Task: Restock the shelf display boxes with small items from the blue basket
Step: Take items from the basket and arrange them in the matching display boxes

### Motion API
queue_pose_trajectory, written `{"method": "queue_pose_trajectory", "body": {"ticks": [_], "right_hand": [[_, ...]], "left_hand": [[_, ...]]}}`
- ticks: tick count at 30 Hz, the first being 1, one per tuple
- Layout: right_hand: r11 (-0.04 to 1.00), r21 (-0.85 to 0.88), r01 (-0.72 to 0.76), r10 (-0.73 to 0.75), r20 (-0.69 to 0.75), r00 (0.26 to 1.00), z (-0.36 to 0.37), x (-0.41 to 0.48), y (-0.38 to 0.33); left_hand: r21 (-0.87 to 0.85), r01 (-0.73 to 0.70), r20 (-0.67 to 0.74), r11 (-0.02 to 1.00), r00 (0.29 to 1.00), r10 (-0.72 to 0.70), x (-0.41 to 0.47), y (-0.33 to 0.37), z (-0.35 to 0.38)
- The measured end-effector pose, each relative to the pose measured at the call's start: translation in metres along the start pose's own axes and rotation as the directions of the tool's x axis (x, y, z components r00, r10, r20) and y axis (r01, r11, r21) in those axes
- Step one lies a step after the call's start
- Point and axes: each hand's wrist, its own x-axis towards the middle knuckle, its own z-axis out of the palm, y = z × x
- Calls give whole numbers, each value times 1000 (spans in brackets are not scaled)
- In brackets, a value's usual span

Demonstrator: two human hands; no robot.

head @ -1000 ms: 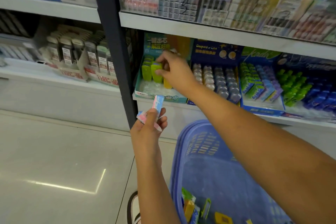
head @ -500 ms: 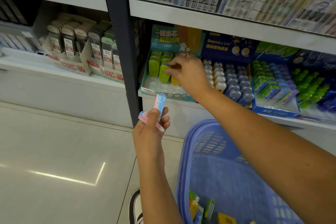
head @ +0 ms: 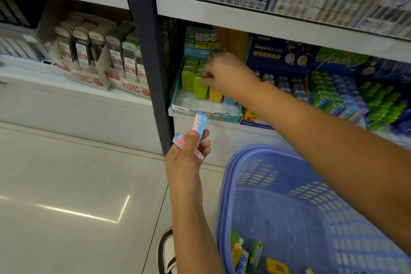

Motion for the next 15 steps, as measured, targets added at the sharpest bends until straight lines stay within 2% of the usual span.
{"method": "queue_pose_trajectory", "body": {"ticks": [3,9,11,15], "right_hand": [[982,-188,26,-41,-75,996,11,-5,-11],[999,44,-9,15,-122,992,14,-14,0],[998,59,18,-13,-84,996,13,-15,-1],[999,-32,-7,8,50,999,6,0,-1]], "left_hand": [[6,-10,3,1000,1000,10,-1,0,2],[13,-27,-6,1000,1000,27,-1,1,0],[14,-28,-6,1000,1000,28,0,1,-1],[21,-20,-6,1000,1000,20,0,-1,0]]}}
